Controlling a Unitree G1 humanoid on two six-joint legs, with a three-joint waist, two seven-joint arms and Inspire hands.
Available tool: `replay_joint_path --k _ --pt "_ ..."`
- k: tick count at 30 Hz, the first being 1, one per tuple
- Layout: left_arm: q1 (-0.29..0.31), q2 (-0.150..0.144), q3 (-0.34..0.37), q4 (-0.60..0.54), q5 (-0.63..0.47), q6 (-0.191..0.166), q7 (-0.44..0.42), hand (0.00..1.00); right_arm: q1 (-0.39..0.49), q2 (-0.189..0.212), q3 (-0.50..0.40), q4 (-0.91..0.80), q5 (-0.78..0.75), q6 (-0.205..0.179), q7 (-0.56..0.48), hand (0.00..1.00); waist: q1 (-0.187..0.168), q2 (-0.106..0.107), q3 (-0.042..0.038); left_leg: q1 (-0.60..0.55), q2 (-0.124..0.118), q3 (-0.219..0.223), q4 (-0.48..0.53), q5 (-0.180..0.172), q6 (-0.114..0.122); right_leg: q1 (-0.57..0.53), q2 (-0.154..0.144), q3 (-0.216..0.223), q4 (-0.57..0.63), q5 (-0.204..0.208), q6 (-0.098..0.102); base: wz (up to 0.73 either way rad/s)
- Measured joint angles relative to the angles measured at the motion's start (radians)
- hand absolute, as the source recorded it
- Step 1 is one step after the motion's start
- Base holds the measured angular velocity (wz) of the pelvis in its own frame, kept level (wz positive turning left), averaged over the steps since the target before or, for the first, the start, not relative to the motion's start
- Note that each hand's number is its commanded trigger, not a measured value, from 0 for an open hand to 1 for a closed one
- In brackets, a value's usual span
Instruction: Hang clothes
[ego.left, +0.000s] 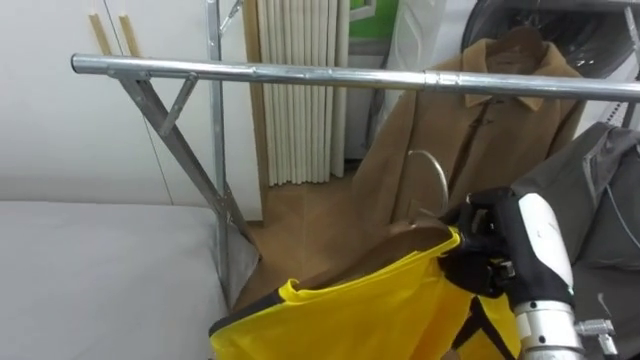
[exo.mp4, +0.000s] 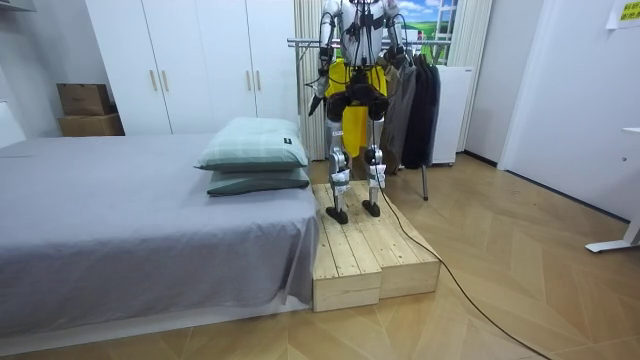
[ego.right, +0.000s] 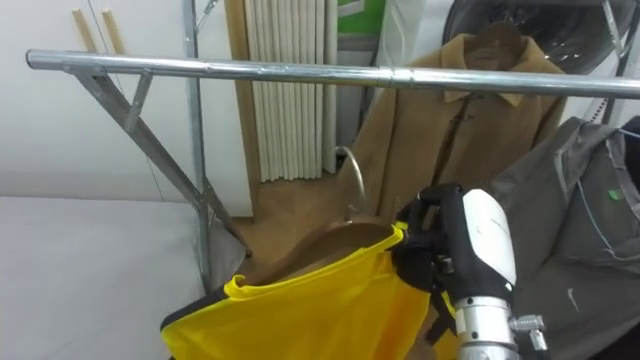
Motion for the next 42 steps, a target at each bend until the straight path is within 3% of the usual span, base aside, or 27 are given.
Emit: replay_joint_path --k 4,11,16,21,29,35,40,42 --pt "0.0 -0.001 0.0 0.005 -0.002 0.0 0.0 0.0 -0.011 0.003 -0.004 0.0 0.093 0.0 0.0 1.0 0.007 0.0 0.0001 0.003 0.0 -0.003 0.0 0.0 0.0 0.007 0.0 0.0 0.001 0.001 0.001 0.01" --pt "0.018 -0.007 0.043 0.035 0.0 -0.001 0.001 0.0 -0.113 0.004 -0.058 -0.001 0.273 0.0 -0.012 1.0 0.009 -0.004 0.0038 0.019 0.0 -0.004 -0.001 0.0 0.0 0.031 0.0 -0.004 -0.006 0.002 0.001 0.0" --pt "0.02 -0.02 0.066 0.051 -0.001 -0.001 0.0 0.0 -0.152 0.004 -0.074 -0.001 0.299 -0.001 -0.033 1.0 0.011 -0.006 0.0056 0.022 0.0 -0.007 -0.001 0.0 0.0 0.031 0.0 -0.009 -0.006 0.002 0.001 0.02" --pt "0.021 -0.027 0.068 0.074 -0.028 0.006 -0.002 0.0 -0.154 0.004 -0.075 0.004 0.422 -0.001 -0.068 1.0 0.017 -0.015 0.015 0.028 0.0 -0.018 -0.005 0.0 0.0 0.036 0.0 -0.014 -0.016 0.002 0.001 0.01" --pt "0.039 -0.04 0.074 0.074 -0.058 0.039 -0.064 0.0 -0.219 0.004 -0.086 0.028 0.5 0.013 -0.081 1.0 0.03 -0.023 0.0123 0.017 0.0 -0.032 -0.006 -0.003 -0.005 0.032 -0.001 -0.028 -0.016 0.003 0.001 0.04" --pt "0.039 -0.042 0.128 0.074 -0.05 0.049 -0.111 0.0 -0.337 0.002 -0.117 0.19 0.487 0.024 -0.092 1.0 0.042 -0.035 0.0109 0.012 0.002 -0.053 -0.006 -0.003 -0.005 0.036 -0.006 -0.082 -0.016 0.003 0.001 0.09" --pt "0.039 -0.041 0.148 0.074 -0.054 0.078 -0.139 0.0 -0.36 -0.001 -0.114 0.215 0.523 0.045 -0.09 1.0 0.06 -0.047 0.0111 0.013 0.003 -0.056 -0.006 -0.003 -0.005 0.045 -0.007 -0.104 -0.017 0.004 -0.001 0.01" --pt "0.04 -0.041 0.149 0.073 -0.05 0.089 -0.148 0.0 -0.364 -0.003 -0.112 0.248 0.555 0.052 -0.081 1.0 0.065 -0.056 0.0076 0.019 0.003 -0.064 -0.006 -0.003 -0.005 0.053 -0.009 -0.116 -0.018 0.004 -0.001 0.07"
